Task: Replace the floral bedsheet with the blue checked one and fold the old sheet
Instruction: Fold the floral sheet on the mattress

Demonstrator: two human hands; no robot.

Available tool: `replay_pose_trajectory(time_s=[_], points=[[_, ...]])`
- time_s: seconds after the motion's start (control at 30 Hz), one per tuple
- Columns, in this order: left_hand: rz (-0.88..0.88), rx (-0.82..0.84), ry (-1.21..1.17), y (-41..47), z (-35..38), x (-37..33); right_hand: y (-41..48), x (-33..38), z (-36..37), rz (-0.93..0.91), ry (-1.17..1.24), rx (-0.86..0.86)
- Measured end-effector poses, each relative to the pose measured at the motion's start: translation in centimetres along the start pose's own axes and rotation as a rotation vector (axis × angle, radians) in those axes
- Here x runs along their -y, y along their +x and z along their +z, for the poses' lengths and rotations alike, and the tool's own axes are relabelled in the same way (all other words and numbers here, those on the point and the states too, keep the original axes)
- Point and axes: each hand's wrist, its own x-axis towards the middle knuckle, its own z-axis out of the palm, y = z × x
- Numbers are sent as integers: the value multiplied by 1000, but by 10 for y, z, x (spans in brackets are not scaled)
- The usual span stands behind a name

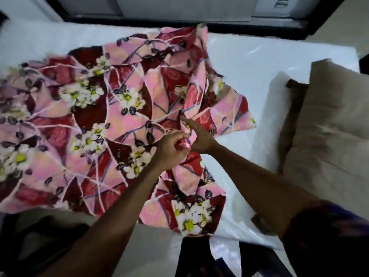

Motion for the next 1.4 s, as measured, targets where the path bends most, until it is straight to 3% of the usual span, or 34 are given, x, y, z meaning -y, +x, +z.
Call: replay_pose_trajectory(time_s=[0.1, 0.2, 0.3, 0.4, 0.53, 0.7, 0.83, 0.93, 1.13, 1.3, 1.4], points=[[-298, -212, -305, -31, -17, 49, 4, 19, 39, 159, -344, 207], [-538, -461, -156, -60, -36, 116, -1, 25, 76, 175, -506, 331], [-895, -420, -4, -79, -46, 186, -12, 13, 99, 159, -566, 373], [-1027, -377, 203, -78, -47, 227, -26, -2, 107, 117, -631, 362], [-838, -519, 399, -71, -39, 234, -46, -23, 111, 88, -606, 388], [-811, -501, 171, -53, -47, 211, -43, -16, 114, 174, -362, 362], [-577, -420, -89, -20, -28, 146, -26, 6, 110, 223, -152, 223], [-384, -387, -84, 17, -6, 86, -6, 19, 111, 299, -163, 170], [-327, -322, -143, 43, 4, 49, 28, 14, 75, 295, -368, 117], [-317, -266, -135, 3, 3, 70, 37, -13, -18, 532, -158, -336], [-342, -243, -144, -23, 0, 85, 36, -34, -60, 540, 29, -579]])
